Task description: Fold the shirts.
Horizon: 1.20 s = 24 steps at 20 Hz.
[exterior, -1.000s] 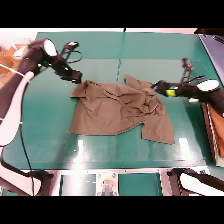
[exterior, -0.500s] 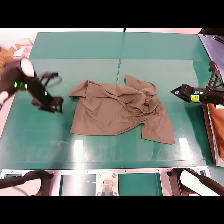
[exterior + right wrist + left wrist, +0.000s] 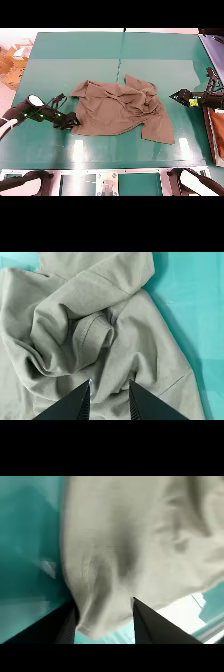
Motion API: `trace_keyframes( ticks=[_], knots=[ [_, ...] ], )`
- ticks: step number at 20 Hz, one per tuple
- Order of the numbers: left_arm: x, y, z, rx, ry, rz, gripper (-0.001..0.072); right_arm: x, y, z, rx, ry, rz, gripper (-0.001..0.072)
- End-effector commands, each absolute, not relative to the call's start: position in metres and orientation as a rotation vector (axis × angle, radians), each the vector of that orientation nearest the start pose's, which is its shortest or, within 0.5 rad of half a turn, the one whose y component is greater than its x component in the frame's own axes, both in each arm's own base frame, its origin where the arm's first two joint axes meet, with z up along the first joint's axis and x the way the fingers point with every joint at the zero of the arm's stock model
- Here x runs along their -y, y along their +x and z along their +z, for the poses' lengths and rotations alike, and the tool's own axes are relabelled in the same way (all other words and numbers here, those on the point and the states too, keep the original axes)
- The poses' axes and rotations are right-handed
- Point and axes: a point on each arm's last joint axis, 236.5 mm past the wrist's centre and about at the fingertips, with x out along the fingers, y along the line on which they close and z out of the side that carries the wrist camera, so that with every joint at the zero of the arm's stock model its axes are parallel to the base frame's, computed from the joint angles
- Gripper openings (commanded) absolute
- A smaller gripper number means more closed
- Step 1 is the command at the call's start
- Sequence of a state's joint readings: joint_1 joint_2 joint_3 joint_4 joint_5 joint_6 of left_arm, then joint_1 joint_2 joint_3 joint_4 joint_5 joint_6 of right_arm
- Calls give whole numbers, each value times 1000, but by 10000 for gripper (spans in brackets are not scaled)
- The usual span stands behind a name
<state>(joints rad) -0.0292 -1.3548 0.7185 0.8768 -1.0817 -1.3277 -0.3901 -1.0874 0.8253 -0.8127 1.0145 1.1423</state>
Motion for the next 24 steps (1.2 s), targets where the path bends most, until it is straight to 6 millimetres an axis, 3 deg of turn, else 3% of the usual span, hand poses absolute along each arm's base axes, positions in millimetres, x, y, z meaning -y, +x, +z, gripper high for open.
trace_keyframes(
  ticks=[1,3,4,5,7,9,13,15,16,17,18,21,24],
  knots=[
    [147,258,-106,-1632,-558,-440,410,0,364,20,-992,581,191,290],
    [147,270,-98,-1600,-544,-448,408,0,364,20,-992,582,191,290],
    [146,279,-93,-1579,-528,-454,250,0,363,20,-995,582,193,290],
    [143,286,-88,-1563,-500,-460,28,-2,362,20,-1001,584,199,289],
    [133,296,-79,-1553,-416,-460,32,-4,359,19,-1013,586,208,289],
    [109,300,-76,-1579,-294,-406,31,-5,358,19,-1018,587,211,290],
    [70,287,-84,-1660,-111,-326,32,-5,358,19,-1019,594,207,290],
    [66,288,-82,-1660,-179,-310,33,-5,358,19,-1019,594,207,290],
    [69,291,-77,-1651,-248,-315,88,-5,358,19,-1019,595,207,290],
    [70,294,-70,-1642,-302,-325,383,-5,358,19,-1019,595,207,290],
    [66,299,-60,-1634,-345,-337,471,-5,358,19,-1020,598,205,290],
    [37,315,-35,-1585,-412,-309,470,-5,358,19,-1020,602,204,290],
    [12,311,-51,-1577,-487,-233,470,-5,358,19,-1020,601,203,290]
  ],
)
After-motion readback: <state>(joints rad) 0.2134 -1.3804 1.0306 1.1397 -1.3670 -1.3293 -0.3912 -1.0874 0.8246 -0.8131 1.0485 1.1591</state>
